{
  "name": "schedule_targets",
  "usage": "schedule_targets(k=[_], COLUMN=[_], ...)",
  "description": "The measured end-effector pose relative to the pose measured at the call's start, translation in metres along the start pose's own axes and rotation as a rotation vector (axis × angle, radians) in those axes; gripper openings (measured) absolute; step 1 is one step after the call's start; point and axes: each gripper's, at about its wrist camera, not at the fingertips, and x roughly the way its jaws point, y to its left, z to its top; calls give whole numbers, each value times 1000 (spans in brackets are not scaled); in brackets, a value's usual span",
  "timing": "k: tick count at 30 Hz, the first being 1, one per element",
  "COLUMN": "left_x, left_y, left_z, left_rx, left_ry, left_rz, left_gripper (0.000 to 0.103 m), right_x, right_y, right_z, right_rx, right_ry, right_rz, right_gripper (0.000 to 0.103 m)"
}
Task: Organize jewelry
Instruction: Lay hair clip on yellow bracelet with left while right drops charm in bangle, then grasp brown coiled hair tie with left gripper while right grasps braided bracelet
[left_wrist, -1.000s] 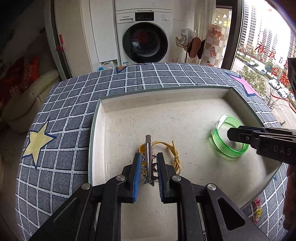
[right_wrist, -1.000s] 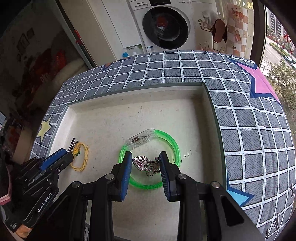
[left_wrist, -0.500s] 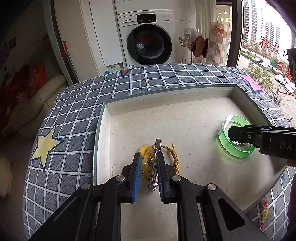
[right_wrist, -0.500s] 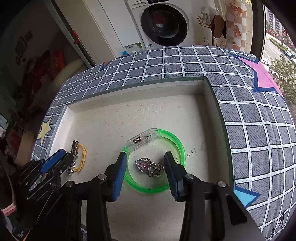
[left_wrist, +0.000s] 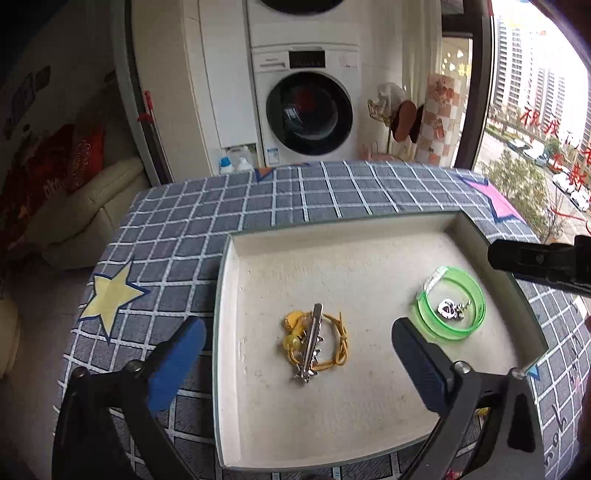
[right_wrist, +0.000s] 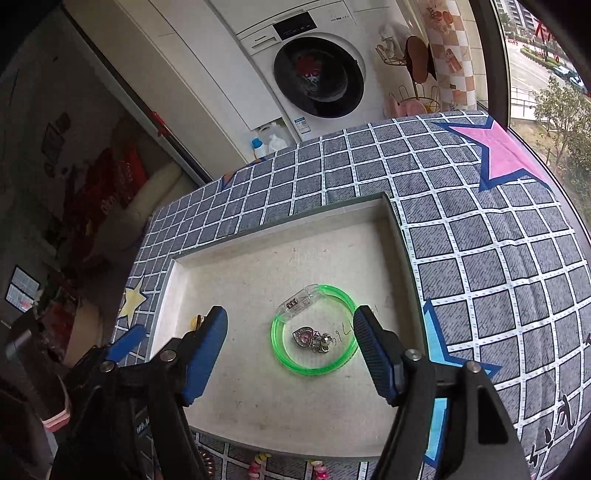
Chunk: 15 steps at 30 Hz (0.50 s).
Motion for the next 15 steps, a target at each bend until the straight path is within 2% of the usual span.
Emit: schedule_targets(k=[4,6,11,15], left_x=[-12,-21,-45,-62], left_y=[1,2,8,13], left_z=[2,-1,-15,-29], left_rx=[7,10,23,30], left_ry=[-5,-16,-27,-27], left_rz=[-9,-3,-23,-41], left_gripper=[103,103,103,103], right_x=[-14,-20,-40,-60], right_y=[4,6,8,16], right_z=[-3,-6,-15,-23], right_rx=[-3,4,11,-34], right_ry=[-9,-16,-38,-87], right_rz=[12,14,24,-15], right_gripper=[82,87,87,88])
